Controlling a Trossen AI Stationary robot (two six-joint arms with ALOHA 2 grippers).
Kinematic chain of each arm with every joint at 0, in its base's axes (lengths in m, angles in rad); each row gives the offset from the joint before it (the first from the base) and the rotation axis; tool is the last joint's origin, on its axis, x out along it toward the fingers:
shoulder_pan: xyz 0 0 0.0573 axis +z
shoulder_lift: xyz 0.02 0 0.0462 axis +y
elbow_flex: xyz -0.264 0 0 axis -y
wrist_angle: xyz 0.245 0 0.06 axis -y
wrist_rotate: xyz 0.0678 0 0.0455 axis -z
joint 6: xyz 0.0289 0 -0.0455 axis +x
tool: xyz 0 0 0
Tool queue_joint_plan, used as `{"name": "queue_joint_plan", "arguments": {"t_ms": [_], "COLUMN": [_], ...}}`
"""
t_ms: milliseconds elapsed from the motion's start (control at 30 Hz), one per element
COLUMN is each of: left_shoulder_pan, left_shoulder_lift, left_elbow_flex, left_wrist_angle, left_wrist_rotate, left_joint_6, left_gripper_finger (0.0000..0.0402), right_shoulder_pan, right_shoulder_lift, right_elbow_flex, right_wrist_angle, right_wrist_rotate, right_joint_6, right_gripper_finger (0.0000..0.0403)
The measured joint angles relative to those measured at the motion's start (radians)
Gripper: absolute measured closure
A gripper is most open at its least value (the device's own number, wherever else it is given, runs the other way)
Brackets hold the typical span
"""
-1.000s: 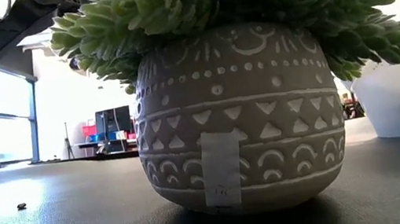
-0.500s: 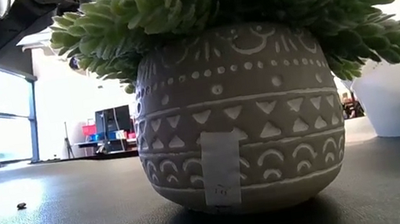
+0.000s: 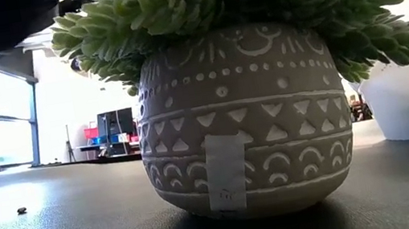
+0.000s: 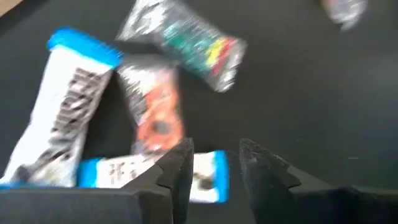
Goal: Sort candy
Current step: Put the transparent candy wrapper into the purple bucket
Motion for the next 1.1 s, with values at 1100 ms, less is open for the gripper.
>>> {"name": "queue_joint_plan", "arguments": {"t_ms": [1100], "left_shoulder_pan": [-0.003], "left_shoulder_lift": [-0.004], "left_elbow_flex": [0.006], "left_wrist_angle": [-0.029], "left_wrist_rotate": [-0.071], "left_joint_6": [-0.016], "left_gripper_finger": [0.0263], "right_shoulder_pan": [0.000], "right_shoulder_lift": [0.000], "right_elbow_flex": [0.000], "right_wrist_angle": [-0.009], "right_wrist_rotate": [0.000], "right_joint_6": [0.004], "right_gripper_finger": [0.0279]}}
